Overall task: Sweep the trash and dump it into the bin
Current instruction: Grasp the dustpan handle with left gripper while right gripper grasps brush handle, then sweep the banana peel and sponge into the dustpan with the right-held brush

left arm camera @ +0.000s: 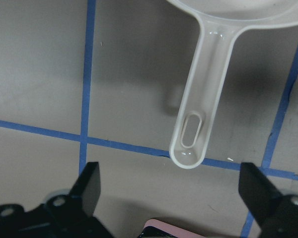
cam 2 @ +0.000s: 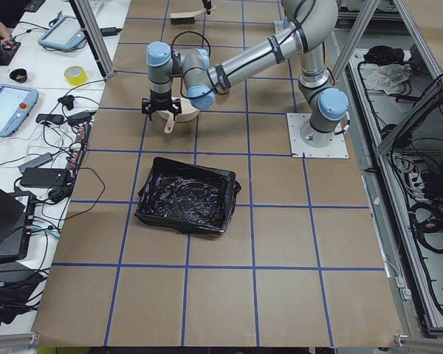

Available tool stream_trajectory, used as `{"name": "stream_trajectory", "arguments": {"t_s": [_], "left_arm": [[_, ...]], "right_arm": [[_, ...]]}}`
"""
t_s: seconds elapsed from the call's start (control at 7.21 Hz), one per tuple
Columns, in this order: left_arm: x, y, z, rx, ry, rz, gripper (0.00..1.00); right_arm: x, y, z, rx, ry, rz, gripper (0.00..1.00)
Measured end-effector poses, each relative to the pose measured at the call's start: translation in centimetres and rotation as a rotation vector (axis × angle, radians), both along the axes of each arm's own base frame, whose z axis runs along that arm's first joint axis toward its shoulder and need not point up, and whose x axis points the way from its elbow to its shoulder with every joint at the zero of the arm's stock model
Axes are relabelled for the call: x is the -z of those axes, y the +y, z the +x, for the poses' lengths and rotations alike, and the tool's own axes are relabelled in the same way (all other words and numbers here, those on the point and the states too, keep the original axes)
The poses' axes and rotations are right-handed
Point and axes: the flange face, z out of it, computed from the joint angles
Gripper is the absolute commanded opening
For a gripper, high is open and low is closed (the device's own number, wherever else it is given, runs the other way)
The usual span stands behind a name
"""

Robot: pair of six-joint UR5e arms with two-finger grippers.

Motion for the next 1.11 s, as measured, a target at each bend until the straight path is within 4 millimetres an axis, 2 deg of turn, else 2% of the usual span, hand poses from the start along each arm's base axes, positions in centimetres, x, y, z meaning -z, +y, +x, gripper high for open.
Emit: {"name": "stream_trajectory", "arguments": {"t_s": [0.42, 0.55, 0.69, 0.83, 0.97, 1.11], "left_arm": [[4.5, 0.6, -0.3, 0.031, 0.028, 0.077, 0.94], [5.5, 0.7, -0.3, 0.035, 0.03, 0.095, 0.87], [6.0, 0.7, -0.2, 0.042, 0.03, 0.102, 0.75], [6.4, 0.7, -0.3, 0.045, 0.034, 0.108, 0.57], [6.7, 0.6, -0.3, 0.047, 0.038, 0.112, 0.48], [6.9, 0.6, -0.3, 0.049, 0.039, 0.114, 0.47]], "right_arm": [[-2.1, 0.0, 0.8, 0.055, 0.02, -0.031, 0.04], [-3.3, 0.0, 3.1, 0.103, 0.031, -0.043, 0.02], [-4.0, -0.1, 7.6, 0.153, 0.063, -0.046, 0.01], [-4.2, 0.1, 13.3, 0.191, 0.115, -0.048, 0.0], [-3.9, 0.9, 18.0, 0.246, 0.151, -0.042, 0.0], [-3.3, 1.9, 22.1, 0.317, 0.171, -0.027, 0.0]]}}
